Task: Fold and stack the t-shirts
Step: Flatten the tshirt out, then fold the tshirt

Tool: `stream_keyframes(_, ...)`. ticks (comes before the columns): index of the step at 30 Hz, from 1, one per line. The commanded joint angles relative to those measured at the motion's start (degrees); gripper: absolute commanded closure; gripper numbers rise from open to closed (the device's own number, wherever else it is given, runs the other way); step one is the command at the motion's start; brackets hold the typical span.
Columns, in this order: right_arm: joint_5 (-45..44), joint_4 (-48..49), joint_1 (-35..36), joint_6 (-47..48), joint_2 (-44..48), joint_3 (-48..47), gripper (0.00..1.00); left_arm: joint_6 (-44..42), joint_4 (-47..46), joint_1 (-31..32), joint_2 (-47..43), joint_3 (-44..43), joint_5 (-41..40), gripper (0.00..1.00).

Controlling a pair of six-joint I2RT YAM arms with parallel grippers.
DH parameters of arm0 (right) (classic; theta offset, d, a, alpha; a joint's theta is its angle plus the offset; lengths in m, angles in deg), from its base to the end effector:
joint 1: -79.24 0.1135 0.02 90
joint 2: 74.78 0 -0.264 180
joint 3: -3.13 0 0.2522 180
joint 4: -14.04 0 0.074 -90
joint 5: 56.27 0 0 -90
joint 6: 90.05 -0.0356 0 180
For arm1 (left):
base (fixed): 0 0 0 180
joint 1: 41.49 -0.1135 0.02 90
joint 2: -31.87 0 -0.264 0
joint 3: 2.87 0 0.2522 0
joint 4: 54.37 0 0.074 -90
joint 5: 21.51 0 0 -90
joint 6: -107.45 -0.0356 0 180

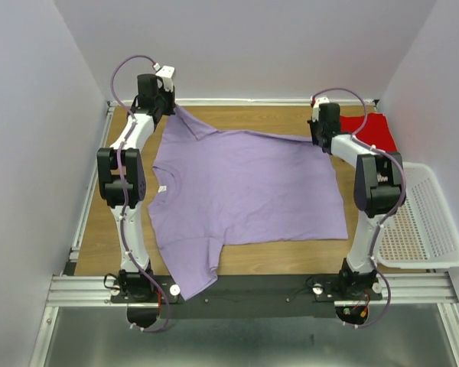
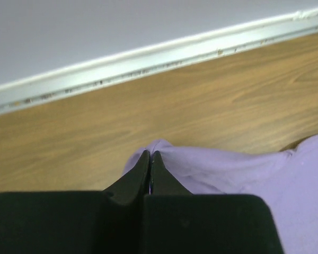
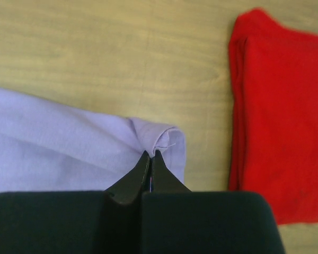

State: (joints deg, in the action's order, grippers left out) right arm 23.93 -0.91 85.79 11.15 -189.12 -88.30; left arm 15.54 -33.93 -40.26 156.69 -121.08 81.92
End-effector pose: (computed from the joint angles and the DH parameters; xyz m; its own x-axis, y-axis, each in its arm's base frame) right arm 0.4450 0.0450 0.1889 -0.6022 -0.2618 -0.7542 -0.0977 0.9618 -0.2558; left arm 0.5177 -0.0194 0.2518 -0.4468 0.0420 -0.8936 0.2427 0.9671 -0.0759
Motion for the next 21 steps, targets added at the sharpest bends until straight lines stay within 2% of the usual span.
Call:
stream_keyframes(1,-0.83,3.13,-0.57,0.75,-5.18,-6.96,0.99,0.68,1.32,0.26,2.89,-5.24,1.95,1.0)
stream_keyframes(11,2.42,1.37,-0.57,-1.97,-8.0,-12.95,0.99,4.37,8.0,0.26,3.42,-9.02,-0.86,1.0)
stream_keyframes(21,0.75,-2.32,-1.62,-2.32,-2.74,-8.56,0.99,9.03,12.3,0.26,-5.8,-1.47,-3.41,1.0)
